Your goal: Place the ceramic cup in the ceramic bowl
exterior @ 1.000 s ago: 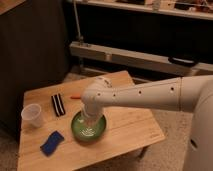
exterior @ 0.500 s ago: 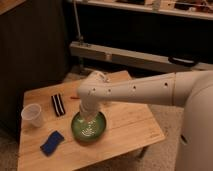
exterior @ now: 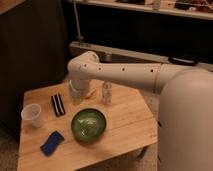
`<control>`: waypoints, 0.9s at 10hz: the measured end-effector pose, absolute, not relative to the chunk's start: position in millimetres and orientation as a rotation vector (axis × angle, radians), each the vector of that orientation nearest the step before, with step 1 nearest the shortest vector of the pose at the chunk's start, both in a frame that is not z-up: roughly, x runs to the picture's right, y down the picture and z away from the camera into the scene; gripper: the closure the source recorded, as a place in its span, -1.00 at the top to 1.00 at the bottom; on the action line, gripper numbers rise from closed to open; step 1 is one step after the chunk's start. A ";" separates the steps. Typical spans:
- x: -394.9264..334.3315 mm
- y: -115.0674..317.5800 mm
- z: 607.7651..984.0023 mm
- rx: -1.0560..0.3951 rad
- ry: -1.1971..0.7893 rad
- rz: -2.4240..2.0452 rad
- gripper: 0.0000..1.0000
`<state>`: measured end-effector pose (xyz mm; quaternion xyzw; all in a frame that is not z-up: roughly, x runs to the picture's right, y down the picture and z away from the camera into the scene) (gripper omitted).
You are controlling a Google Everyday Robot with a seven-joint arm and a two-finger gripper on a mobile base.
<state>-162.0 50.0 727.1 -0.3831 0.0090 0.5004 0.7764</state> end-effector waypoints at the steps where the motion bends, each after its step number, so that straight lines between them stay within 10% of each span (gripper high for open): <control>1: -175.5 40.8 722.3 -0.890 -0.046 1.071 -0.88; 5: -236.8 33.7 707.2 -0.915 -0.092 0.987 -0.99; 9: -246.4 27.9 731.7 -0.931 -0.087 1.041 -0.32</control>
